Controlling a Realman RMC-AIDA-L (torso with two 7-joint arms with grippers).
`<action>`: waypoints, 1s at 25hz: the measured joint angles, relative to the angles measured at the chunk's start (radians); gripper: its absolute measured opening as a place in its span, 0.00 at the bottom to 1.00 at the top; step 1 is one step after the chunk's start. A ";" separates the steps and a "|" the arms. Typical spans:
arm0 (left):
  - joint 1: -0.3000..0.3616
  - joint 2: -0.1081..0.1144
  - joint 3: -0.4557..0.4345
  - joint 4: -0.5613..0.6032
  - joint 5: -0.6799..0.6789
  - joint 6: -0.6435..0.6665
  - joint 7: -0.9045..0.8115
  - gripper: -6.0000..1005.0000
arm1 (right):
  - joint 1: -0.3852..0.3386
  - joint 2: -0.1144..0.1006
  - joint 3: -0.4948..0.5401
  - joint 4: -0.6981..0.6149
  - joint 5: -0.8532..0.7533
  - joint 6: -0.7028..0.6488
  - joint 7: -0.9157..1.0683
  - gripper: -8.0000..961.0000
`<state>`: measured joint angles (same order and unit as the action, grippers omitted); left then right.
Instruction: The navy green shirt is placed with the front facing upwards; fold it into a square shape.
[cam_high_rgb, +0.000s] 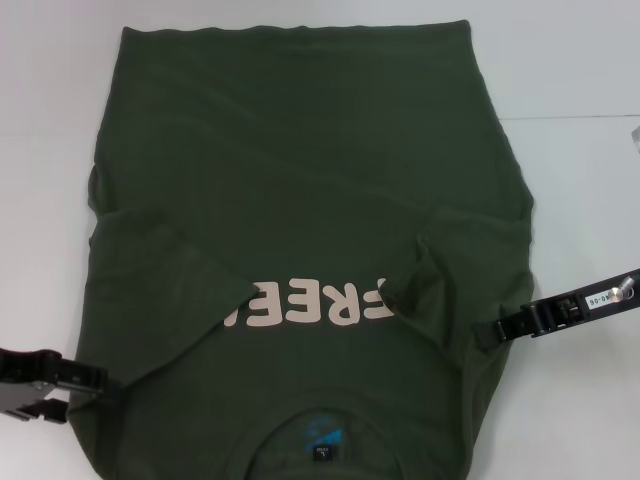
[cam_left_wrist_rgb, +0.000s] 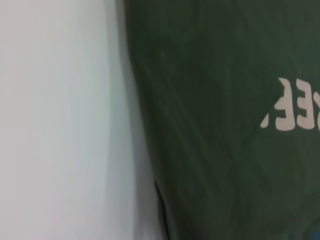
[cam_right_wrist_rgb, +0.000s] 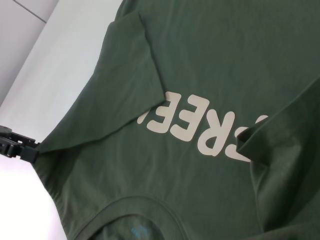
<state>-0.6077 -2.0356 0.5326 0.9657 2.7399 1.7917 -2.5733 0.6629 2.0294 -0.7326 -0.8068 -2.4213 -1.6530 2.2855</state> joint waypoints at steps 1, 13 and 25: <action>0.000 0.000 0.003 -0.003 0.001 0.000 -0.001 0.88 | 0.000 0.000 0.000 0.000 0.000 0.000 0.000 0.06; 0.004 -0.007 0.016 0.000 0.025 -0.046 -0.002 0.78 | 0.002 0.002 0.000 0.000 0.001 -0.001 0.000 0.06; 0.005 -0.006 0.020 -0.006 0.027 -0.060 0.010 0.43 | 0.001 0.003 0.005 0.000 0.001 0.000 0.005 0.06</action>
<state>-0.6026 -2.0417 0.5524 0.9599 2.7673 1.7315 -2.5634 0.6642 2.0322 -0.7278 -0.8068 -2.4206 -1.6527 2.2910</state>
